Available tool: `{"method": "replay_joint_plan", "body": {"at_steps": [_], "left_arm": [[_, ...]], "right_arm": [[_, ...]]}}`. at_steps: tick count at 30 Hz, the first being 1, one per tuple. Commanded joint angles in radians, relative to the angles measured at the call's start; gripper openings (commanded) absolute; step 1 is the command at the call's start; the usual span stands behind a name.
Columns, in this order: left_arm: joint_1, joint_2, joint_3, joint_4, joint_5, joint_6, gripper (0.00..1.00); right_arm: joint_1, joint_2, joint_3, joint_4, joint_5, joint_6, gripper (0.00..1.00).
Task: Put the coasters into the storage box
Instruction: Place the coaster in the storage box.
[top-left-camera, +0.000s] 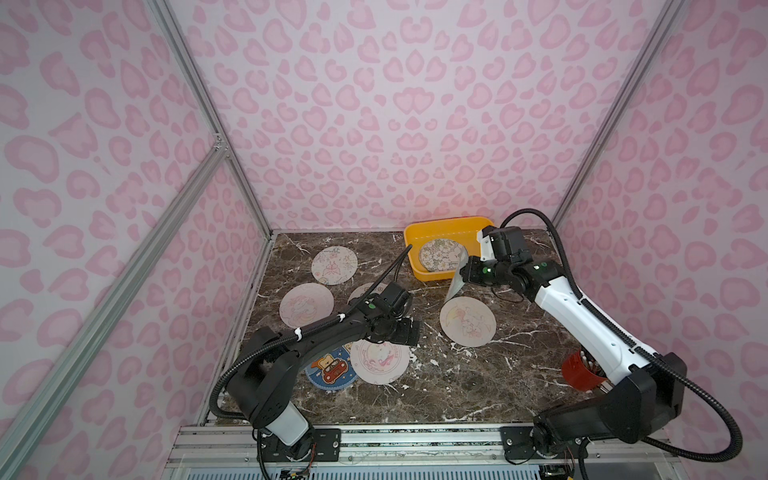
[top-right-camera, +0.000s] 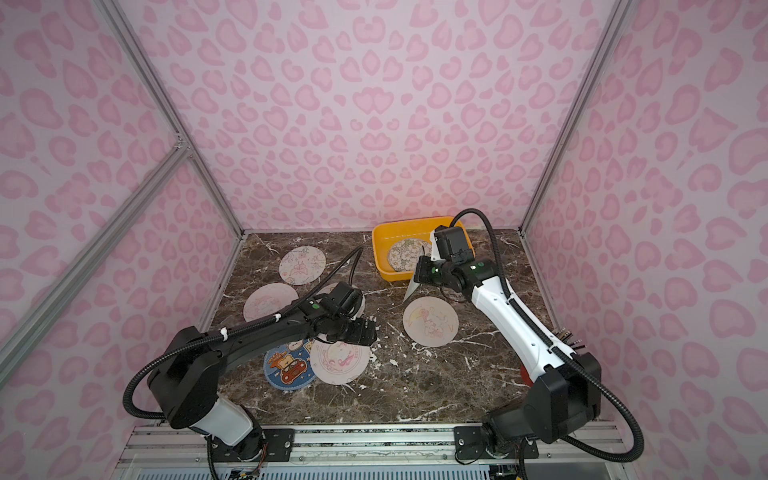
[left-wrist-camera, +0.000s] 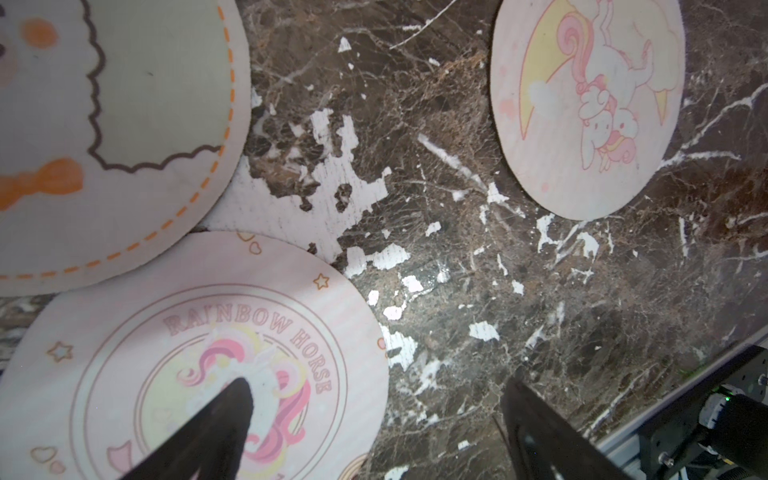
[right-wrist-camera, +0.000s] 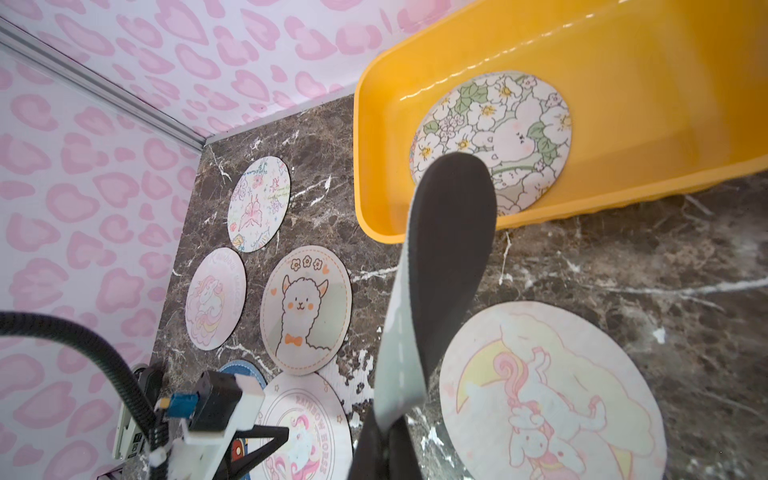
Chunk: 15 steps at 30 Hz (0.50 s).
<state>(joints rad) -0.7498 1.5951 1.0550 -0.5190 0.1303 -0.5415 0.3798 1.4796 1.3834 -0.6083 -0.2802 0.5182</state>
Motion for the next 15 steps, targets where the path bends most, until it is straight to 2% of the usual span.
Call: {"method": "replay_joint_plan", "body": {"at_steps": [1,15], "left_arm": [[0.010,-0.012,-0.013,0.027,-0.011,-0.001,0.97],[0.041,-0.011,-0.017,0.029,0.005,0.009,0.99]], "right_arm": [[-0.014,0.058,0.063,0.069,-0.001,-0.053,0.00],[-0.041,0.463,0.415,0.179,-0.076,-0.134,0.00]]}}
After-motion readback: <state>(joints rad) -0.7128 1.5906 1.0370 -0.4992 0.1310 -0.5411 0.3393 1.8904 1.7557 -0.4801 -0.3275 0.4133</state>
